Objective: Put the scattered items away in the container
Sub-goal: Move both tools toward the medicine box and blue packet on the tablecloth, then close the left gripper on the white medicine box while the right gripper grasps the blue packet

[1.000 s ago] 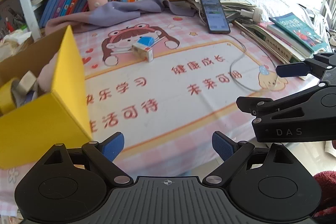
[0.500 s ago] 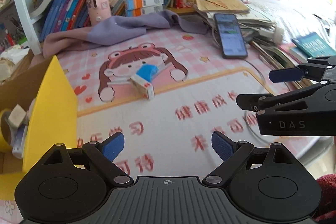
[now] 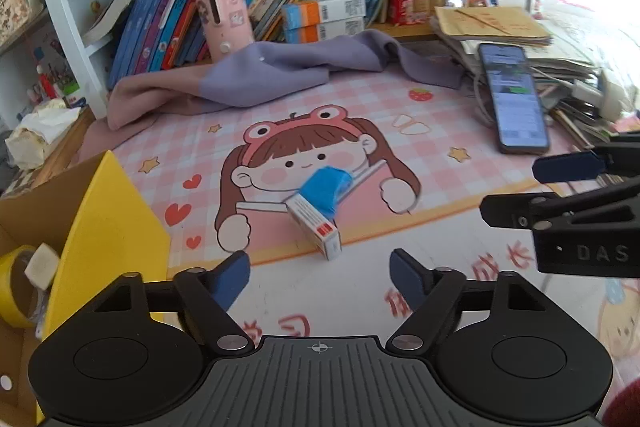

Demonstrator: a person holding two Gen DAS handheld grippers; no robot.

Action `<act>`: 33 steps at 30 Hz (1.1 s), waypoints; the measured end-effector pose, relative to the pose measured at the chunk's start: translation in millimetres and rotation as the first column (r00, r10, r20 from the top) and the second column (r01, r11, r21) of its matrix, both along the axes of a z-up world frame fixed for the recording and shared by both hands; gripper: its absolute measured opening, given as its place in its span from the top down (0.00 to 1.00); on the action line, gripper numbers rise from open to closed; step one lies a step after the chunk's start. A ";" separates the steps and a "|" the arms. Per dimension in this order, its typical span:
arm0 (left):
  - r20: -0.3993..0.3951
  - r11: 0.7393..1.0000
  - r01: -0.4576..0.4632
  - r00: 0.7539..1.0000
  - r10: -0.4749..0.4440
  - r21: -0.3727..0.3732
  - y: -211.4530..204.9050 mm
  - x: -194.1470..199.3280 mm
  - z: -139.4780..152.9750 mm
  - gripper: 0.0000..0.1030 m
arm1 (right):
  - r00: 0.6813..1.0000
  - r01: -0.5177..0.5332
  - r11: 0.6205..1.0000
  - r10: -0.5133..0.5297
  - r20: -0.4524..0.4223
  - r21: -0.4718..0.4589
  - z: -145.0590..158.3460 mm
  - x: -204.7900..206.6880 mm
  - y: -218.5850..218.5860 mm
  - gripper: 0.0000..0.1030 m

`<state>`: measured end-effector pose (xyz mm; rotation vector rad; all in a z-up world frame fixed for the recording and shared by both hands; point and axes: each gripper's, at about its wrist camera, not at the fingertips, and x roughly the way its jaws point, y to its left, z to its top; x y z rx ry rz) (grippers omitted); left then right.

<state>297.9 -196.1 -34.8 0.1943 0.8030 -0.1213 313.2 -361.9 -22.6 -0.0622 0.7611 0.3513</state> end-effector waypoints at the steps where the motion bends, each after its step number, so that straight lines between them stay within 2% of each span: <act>1: -0.007 1.000 -0.008 1.000 0.008 -0.002 -0.5 5.9 -1.8 0.33 | 1.000 -0.004 1.000 0.004 -0.004 0.005 -0.8 4.7 -0.2 0.46; 8: -0.059 0.991 -0.111 0.993 0.107 -0.071 -1.1 44.9 -20.9 0.59 | 0.999 -0.039 0.999 0.039 -0.023 0.025 -7.2 33.3 2.6 0.47; 15: -0.114 0.975 -0.200 0.975 0.189 -0.100 3.1 68.2 -39.2 0.69 | 0.996 -0.083 0.996 0.083 -0.024 0.031 -12.2 58.8 12.1 0.48; 20: -0.145 0.972 -0.214 0.969 0.199 -0.099 10.2 73.2 -48.2 0.87 | 0.993 -0.112 0.993 0.113 -0.032 0.042 -16.6 77.4 20.4 0.49; 25: -0.155 0.973 -0.214 0.968 0.198 -0.089 20.6 66.9 -46.5 0.87 | 0.986 -0.159 0.987 0.160 -0.042 0.037 -26.7 92.9 32.2 0.49; 29: -0.142 0.974 -0.211 0.970 0.198 -0.081 29.1 55.3 -36.3 0.87 | 0.969 -0.227 0.974 0.227 -0.094 0.015 -42.4 104.7 48.1 0.49; 33: -0.137 0.968 -0.231 0.966 0.218 -0.092 39.8 36.4 -26.4 0.87 | 0.954 -0.296 0.955 0.293 -0.068 -0.034 -53.5 106.6 66.8 0.48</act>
